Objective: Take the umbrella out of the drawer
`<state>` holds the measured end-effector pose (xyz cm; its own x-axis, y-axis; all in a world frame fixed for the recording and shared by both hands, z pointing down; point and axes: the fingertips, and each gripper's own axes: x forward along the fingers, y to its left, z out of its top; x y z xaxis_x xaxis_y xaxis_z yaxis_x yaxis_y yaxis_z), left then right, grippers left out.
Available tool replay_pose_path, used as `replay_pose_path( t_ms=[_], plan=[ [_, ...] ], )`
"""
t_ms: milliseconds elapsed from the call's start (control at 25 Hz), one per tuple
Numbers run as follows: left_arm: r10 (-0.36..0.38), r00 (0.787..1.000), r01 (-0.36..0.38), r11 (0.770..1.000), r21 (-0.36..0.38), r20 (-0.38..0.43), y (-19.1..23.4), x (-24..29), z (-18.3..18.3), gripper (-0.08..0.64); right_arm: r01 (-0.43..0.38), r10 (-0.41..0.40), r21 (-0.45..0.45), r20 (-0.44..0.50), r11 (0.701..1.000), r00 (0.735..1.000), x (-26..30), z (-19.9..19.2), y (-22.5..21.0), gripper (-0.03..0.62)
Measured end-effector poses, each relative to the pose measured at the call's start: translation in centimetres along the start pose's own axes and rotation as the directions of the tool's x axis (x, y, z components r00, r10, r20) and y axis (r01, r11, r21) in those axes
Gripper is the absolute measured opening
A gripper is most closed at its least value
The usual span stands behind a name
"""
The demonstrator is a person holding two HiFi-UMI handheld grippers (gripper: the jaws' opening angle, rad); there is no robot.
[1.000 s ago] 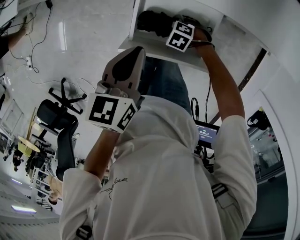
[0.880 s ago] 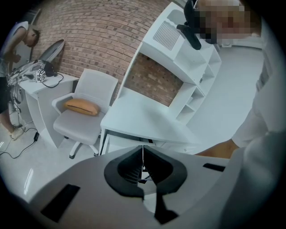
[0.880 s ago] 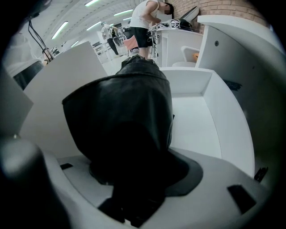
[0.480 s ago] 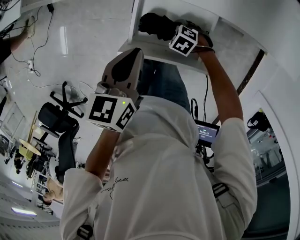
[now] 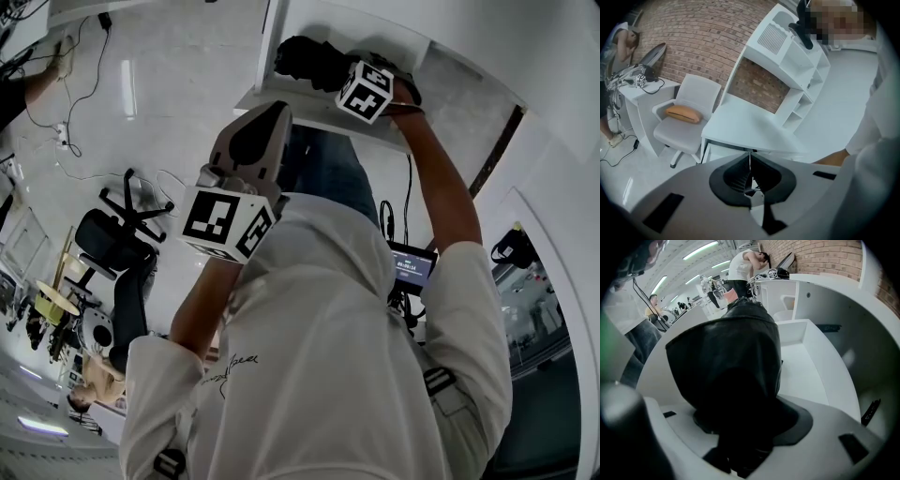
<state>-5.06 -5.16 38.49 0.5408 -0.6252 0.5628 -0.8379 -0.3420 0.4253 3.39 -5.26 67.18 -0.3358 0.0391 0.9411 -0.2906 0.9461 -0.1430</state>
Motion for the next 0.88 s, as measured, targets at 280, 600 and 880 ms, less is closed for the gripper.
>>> replay_pose_path(
  t_ms=[280, 600, 880],
  plan=[
    [-0.005, 1.0, 0.005, 1.0, 0.008, 0.02, -0.3, -0.6, 0.3, 0.017, 0.003, -0.003, 0.017, 0.015, 1.0, 1.0, -1.0, 0.5, 0.4, 0.249],
    [-0.008, 0.999, 0.008, 1.0, 0.017, 0.036, -0.1, -0.8, 0.9, 0.017, 0.008, -0.009, 0.023, 0.013, 1.0, 1.0, -1.8, 0.7, 0.7, 0.249],
    [-0.008, 0.999, 0.007, 1.0, 0.02, 0.046, 0.1, -1.6, 1.2, 0.017, 0.017, -0.018, 0.055, 0.025, 0.998, 1.0, -2.7, 0.7, 1.1, 0.249]
  ],
)
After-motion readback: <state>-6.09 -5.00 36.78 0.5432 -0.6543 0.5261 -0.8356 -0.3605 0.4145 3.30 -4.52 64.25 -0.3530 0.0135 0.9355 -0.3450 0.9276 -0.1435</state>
